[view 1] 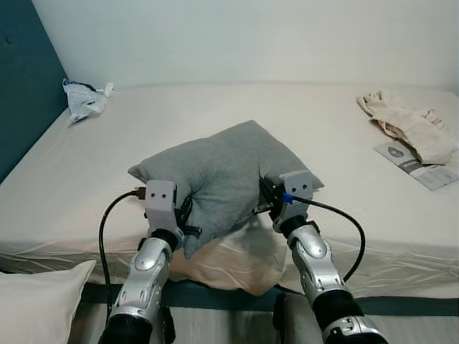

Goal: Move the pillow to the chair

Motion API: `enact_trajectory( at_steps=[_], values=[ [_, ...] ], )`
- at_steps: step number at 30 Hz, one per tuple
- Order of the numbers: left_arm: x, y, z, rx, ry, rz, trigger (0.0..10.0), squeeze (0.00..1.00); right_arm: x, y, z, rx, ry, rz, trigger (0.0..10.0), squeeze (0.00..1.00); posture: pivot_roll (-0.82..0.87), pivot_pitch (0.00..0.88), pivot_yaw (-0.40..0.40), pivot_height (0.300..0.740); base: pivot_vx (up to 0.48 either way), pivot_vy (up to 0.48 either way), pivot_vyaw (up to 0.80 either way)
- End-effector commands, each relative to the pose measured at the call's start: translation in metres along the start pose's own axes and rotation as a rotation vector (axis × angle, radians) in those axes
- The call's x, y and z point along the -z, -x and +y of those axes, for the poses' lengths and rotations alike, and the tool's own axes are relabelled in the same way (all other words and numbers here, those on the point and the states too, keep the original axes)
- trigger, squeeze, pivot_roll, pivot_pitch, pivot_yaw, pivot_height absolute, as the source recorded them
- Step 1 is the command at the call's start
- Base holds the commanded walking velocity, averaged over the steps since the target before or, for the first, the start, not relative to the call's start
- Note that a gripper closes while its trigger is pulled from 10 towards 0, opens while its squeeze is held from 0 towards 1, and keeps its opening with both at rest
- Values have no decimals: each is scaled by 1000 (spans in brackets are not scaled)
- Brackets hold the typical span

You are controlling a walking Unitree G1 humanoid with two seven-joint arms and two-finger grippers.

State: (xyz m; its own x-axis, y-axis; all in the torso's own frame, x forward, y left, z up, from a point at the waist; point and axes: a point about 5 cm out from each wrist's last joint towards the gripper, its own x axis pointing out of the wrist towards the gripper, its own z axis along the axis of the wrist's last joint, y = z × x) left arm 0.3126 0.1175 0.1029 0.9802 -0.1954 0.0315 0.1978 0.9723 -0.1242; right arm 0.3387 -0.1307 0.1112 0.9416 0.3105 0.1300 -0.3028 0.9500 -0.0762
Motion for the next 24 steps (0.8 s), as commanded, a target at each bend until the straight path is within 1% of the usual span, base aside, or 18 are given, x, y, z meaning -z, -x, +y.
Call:
enact_trajectory(
  at_steps=[1, 2, 7, 11, 14, 15, 16, 24],
  values=[
    [-7, -2, 2, -13, -20, -46, 10000, 0, -3, -1, 6, -28, 20, -31, 10000, 0, 26, 51, -7, 609, 0, 0, 0],
    [-7, -2, 2, -13, -20, -46, 10000, 0, -3, -1, 6, -28, 20, -31, 10000, 0, 26, 51, -7, 609, 0, 0, 0],
    [-5, -1, 2, -19, -34, -48, 10000, 0, -2, -1, 7, -26, 16, -28, 10000, 0, 30, 55, -3, 639, 0, 0, 0],
    [-5, -1, 2, -20, -36, -49, 10000, 0, -2, -1, 8, -27, 16, -30, 10000, 0, 29, 55, -2, 654, 0, 0, 0],
    [-5, -1, 2, -20, -32, -51, 10000, 0, -2, -1, 8, -27, 18, -30, 10000, 0, 29, 56, 0, 679, 0, 0, 0],
    [-5, -1, 2, -20, -32, -51, 10000, 0, -2, -1, 8, -27, 18, -30, 10000, 0, 29, 56, 0, 679, 0, 0, 0],
    [-5, -1, 3, -20, -20, -48, 10000, 0, -2, -1, 8, -28, 19, -31, 10000, 0, 28, 55, -1, 689, 0, 0, 0],
    [-5, -1, 3, -24, -16, -52, 10000, 0, -3, -1, 7, -31, 23, -35, 10000, 0, 28, 57, -4, 719, 0, 0, 0]
  ],
)
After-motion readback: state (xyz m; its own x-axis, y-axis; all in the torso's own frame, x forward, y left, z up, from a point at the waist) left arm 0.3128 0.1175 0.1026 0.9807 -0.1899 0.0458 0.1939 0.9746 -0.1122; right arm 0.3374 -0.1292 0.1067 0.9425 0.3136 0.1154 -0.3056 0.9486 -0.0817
